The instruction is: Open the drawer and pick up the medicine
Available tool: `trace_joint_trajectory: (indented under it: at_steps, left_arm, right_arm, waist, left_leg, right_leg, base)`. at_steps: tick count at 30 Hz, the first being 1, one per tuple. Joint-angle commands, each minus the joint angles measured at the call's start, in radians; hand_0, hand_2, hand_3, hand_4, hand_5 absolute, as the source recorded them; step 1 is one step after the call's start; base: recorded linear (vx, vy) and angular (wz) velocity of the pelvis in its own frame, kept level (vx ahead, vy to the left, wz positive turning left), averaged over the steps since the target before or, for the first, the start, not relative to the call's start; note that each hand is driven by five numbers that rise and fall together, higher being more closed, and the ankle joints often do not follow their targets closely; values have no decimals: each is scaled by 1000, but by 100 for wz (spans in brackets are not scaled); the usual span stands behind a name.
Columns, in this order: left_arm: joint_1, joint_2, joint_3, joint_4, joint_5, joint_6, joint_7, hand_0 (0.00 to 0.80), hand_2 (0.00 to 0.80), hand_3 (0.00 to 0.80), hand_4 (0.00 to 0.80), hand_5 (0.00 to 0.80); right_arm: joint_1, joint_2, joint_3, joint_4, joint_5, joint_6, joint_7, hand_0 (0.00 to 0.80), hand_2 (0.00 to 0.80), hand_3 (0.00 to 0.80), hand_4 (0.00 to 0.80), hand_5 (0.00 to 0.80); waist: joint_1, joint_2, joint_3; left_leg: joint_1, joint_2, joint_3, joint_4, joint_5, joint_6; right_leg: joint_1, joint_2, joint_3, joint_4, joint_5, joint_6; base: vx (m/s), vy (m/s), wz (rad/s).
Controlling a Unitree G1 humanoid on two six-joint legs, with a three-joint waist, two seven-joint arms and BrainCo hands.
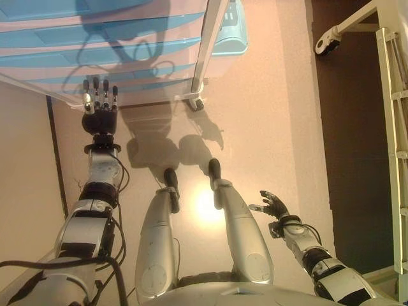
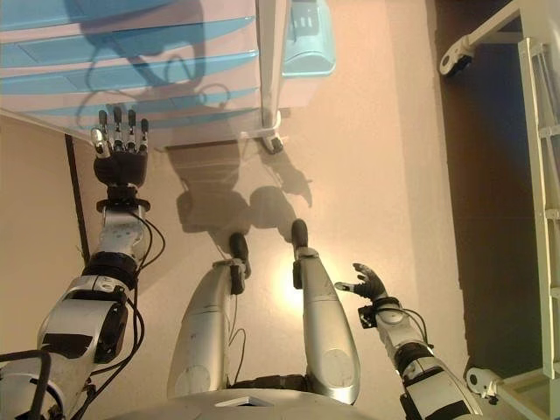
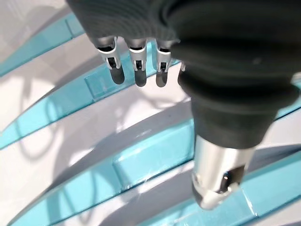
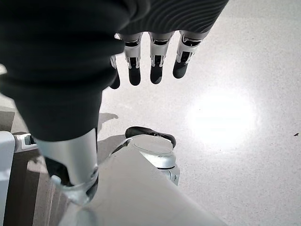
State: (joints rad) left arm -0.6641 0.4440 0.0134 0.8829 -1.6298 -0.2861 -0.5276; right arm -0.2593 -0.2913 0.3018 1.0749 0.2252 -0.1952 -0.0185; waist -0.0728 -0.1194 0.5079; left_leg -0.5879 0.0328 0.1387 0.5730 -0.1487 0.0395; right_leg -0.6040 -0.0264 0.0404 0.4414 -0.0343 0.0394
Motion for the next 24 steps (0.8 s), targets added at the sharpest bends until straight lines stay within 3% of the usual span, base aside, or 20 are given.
trace_joint_trajectory:
  at_steps: [1,17,24]
  left_arm:
    - [-16,19,9,-1,-21,-24,-46,0,0,0,0,0]
    - [-217,133,-23,22,-35,-46,4,0,0,0,0,0]
    - [-312,175,-58,-13,-53,-51,-67,0,0,0,0,0]
  right_arm:
    - [55,-12,34,-35,29,-2,-12,0,0,0,0,0]
    - [61,-23,74,-39,36,-5,4,0,0,0,0,0]
    - [70,-23,86,-35,40,-21,7,0,0,0,0,0]
  waist:
    - [11,-1,1]
    - [-9,-23,-4]
    - [-15,-30,0]
  left_leg:
    - [-1,-59,32,35,-106,34]
    - [-20,-43,40,64,-121,36]
    - [-21,-42,39,65,-125,36]
  right_leg:
    - [46,3,-58,-61,30,7]
    - [36,13,-55,-47,29,8]
    - [39,13,-54,-54,33,9]
  base:
    - [0,0,0]
    - [2,-2,0]
    - [0,0,0]
